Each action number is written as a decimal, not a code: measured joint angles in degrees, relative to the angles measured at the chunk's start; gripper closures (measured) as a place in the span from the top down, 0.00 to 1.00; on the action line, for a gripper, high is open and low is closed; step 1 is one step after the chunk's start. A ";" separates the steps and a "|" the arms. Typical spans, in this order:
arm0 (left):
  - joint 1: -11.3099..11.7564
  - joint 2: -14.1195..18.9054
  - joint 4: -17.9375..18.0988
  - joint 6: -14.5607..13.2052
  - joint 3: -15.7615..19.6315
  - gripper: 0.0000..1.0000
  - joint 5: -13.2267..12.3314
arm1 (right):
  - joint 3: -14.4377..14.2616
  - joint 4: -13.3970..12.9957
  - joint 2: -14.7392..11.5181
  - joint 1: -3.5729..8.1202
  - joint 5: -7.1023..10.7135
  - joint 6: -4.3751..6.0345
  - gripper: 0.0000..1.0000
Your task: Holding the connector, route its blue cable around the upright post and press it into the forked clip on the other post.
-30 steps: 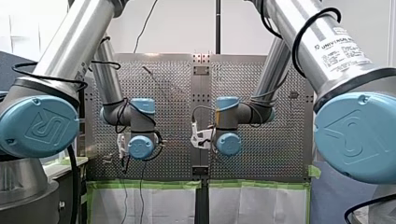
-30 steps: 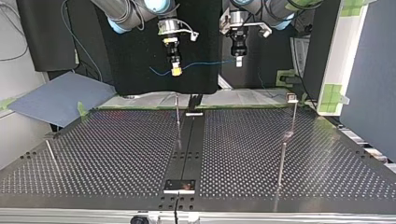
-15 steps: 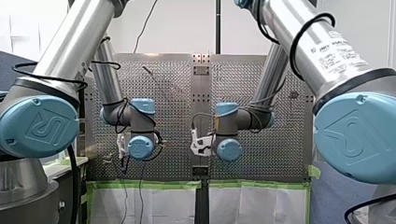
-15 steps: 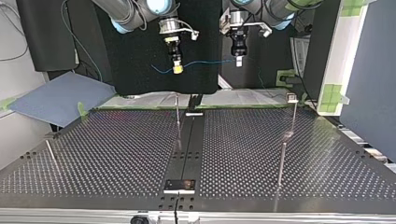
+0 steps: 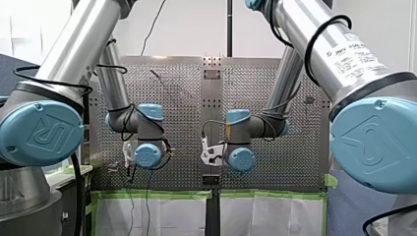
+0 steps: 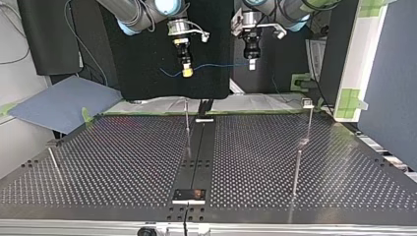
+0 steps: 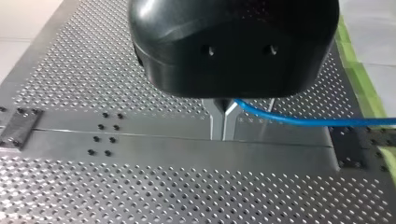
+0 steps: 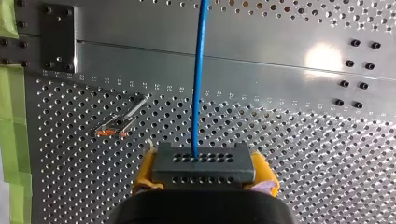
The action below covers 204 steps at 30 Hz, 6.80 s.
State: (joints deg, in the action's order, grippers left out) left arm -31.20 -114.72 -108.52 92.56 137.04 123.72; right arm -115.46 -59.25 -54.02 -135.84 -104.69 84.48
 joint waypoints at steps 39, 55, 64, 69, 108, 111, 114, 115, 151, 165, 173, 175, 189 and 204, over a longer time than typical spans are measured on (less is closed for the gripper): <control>1.81 2.32 -3.13 -3.02 1.41 0.02 3.59 | 6.07 3.79 -2.66 -1.10 1.17 6.12 0.00; 3.97 10.48 -9.52 -2.39 -2.54 0.02 6.31 | 9.62 9.57 -10.28 0.11 5.58 8.28 0.00; 5.39 14.98 -14.06 -1.71 -6.84 0.02 7.64 | 13.05 14.03 -14.83 0.38 7.38 8.17 0.00; 6.24 17.22 -16.27 -1.14 -8.85 0.02 7.79 | 14.32 16.36 -17.17 0.59 8.54 8.17 0.00; 16.26 33.65 -35.86 5.60 -24.97 0.07 1.99 | 30.14 28.70 -20.22 2.35 17.07 8.86 0.00; 17.79 33.19 -37.40 6.65 -26.51 0.07 0.45 | 31.37 29.40 -19.34 2.35 17.32 8.87 0.00; 19.20 32.18 -38.80 7.10 -27.92 0.07 -0.96 | 32.75 29.87 -18.44 2.30 17.79 8.88 0.00; 19.79 31.64 -39.39 7.21 -28.51 0.07 -1.55 | 33.32 30.08 -18.04 2.30 17.98 8.88 0.00; 31.69 18.28 -54.81 10.90 -46.51 0.07 -14.82 | 43.07 32.40 -11.36 2.72 20.39 8.42 0.00; 32.37 15.41 -55.68 11.84 -53.06 0.07 -13.82 | 43.11 32.28 -9.58 3.42 20.49 8.22 0.00; 31.87 15.38 -56.48 11.94 -53.63 0.07 -13.80 | 43.10 32.42 -8.42 3.54 20.29 7.94 0.00; 31.83 15.38 -56.44 11.99 -53.09 0.07 -13.76 | 43.10 32.43 -8.28 3.53 20.25 7.91 0.00; 31.28 15.37 -53.72 12.78 -47.86 0.09 -14.42 | 43.07 32.71 -7.31 3.11 19.96 7.79 0.00; 30.77 12.22 -49.30 13.97 -43.78 0.12 -16.22 | 42.83 33.87 -5.68 2.78 19.77 7.74 0.00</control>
State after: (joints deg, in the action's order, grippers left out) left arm -0.43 -102.50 -157.82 106.52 93.26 107.50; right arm -72.63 -25.38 -59.70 -133.06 -84.92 92.22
